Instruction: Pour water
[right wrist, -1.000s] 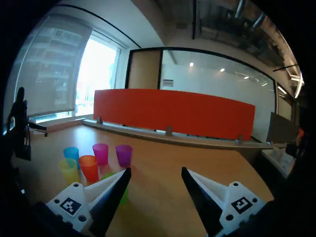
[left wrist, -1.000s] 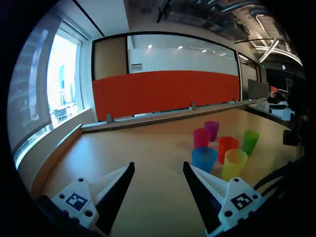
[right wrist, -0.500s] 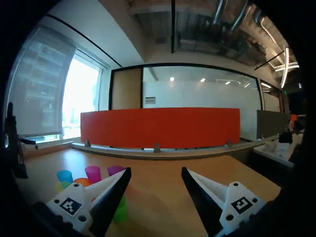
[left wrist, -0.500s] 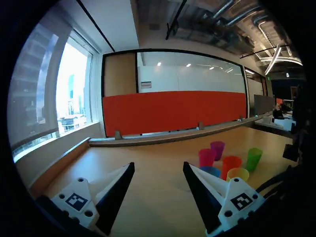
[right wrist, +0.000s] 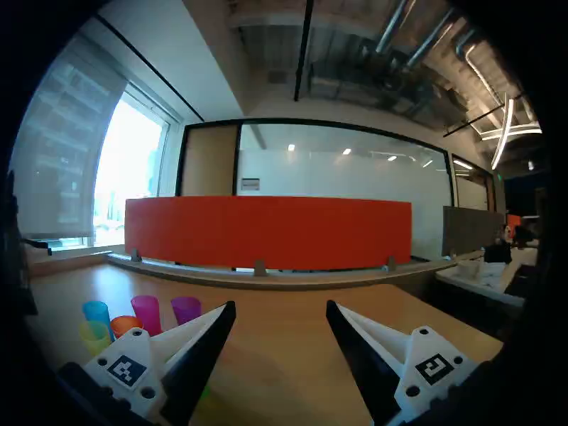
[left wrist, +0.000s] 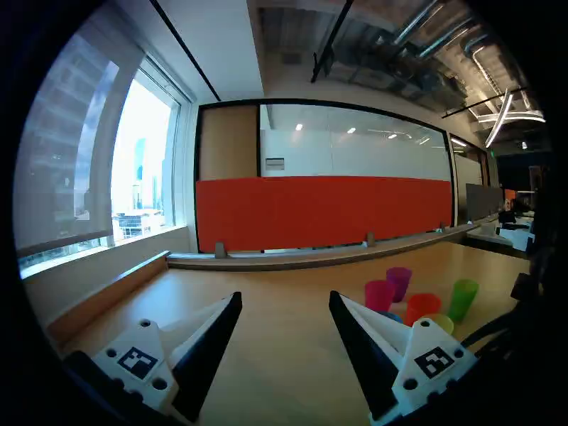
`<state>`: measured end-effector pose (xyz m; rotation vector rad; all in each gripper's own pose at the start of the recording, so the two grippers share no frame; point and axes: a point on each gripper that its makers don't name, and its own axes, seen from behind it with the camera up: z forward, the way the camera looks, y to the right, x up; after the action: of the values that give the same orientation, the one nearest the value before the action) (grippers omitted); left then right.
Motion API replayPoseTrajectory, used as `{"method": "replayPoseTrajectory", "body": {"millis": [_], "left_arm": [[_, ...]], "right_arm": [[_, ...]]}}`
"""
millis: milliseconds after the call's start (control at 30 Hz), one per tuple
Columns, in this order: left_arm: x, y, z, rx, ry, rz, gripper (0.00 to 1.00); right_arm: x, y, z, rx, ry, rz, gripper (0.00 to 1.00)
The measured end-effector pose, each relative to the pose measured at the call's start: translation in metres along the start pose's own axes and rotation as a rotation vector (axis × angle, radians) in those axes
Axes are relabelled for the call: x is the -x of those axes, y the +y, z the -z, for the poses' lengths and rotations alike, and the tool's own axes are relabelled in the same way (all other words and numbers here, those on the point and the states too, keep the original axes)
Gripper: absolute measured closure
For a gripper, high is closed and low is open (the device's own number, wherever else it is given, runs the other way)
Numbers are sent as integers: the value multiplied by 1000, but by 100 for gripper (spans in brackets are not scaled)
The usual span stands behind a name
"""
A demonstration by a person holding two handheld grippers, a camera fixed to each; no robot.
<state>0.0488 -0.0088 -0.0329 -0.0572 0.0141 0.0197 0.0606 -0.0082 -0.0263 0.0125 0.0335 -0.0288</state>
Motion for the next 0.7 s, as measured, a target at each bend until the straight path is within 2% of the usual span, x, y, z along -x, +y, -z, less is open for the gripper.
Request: {"method": "replayPoseTrajectory", "body": {"millis": [367, 567, 700], "left_arm": [[-9, -8, -6, -88, 65, 14, 9], [-8, -5, -9, -102, 86, 13, 9], [-6, -5, -11, -113, 88, -6, 9]], "right_arm": [[7, 4, -7, 28, -42, 14, 1], [9, 13, -7, 63, -68, -2, 1], [1, 14, -7, 82, -56, -4, 1]]}}
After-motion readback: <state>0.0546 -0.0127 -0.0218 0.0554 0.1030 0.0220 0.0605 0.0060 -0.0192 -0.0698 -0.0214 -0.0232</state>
